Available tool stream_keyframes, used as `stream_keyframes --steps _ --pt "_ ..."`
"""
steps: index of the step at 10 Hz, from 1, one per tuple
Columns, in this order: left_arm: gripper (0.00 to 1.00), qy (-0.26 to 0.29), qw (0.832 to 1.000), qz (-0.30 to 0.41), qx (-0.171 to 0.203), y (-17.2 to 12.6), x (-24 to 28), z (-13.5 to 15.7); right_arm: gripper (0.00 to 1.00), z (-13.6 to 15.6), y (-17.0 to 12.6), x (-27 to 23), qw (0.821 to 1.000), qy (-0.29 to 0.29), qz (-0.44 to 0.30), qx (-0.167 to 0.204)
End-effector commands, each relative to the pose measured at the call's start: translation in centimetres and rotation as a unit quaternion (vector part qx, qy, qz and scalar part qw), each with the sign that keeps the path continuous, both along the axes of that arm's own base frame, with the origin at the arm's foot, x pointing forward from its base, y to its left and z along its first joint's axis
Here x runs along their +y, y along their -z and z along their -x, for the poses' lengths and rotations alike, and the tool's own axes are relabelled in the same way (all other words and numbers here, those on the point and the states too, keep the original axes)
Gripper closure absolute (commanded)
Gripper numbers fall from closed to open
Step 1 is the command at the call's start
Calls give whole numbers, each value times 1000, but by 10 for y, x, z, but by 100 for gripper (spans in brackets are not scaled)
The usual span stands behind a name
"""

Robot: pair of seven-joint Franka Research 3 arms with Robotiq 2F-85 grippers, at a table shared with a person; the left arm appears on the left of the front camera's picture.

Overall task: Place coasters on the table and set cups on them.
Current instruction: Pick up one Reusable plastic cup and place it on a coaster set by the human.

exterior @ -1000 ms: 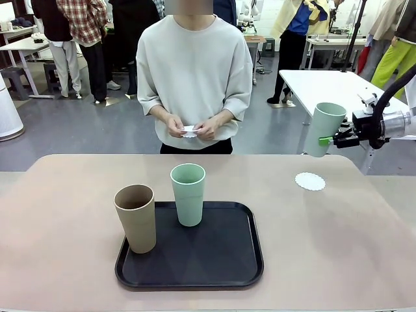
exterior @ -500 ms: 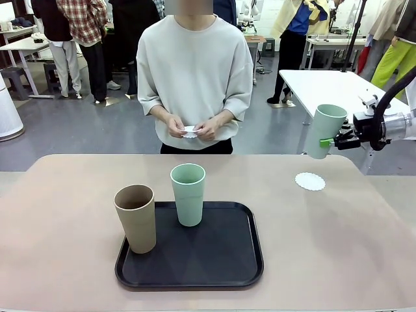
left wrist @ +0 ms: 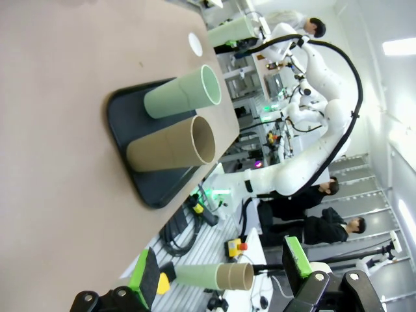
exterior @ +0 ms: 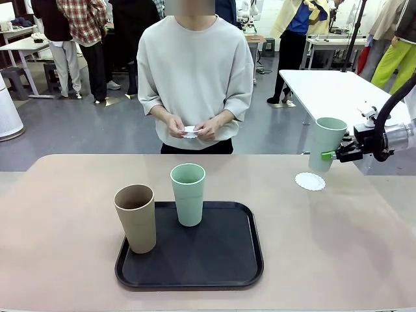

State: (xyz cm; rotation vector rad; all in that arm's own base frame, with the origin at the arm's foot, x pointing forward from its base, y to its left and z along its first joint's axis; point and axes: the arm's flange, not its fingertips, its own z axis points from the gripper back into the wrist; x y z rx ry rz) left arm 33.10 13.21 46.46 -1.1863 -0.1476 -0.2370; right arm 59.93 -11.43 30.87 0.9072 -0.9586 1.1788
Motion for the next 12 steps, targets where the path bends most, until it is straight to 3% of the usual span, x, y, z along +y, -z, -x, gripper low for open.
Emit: stream_keyframes --steps 1,4,12 --pt "0 0 1000 7 -3 -1 1 1 16 -5 16 12 1000 -8 -1 -1" --pt "0 0 1000 7 -3 -1 1 1 16 -12 36 20 1000 -6 19 14" --pt "0 0 1000 7 -3 -1 1 1 16 -15 42 20 999 -7 27 31"
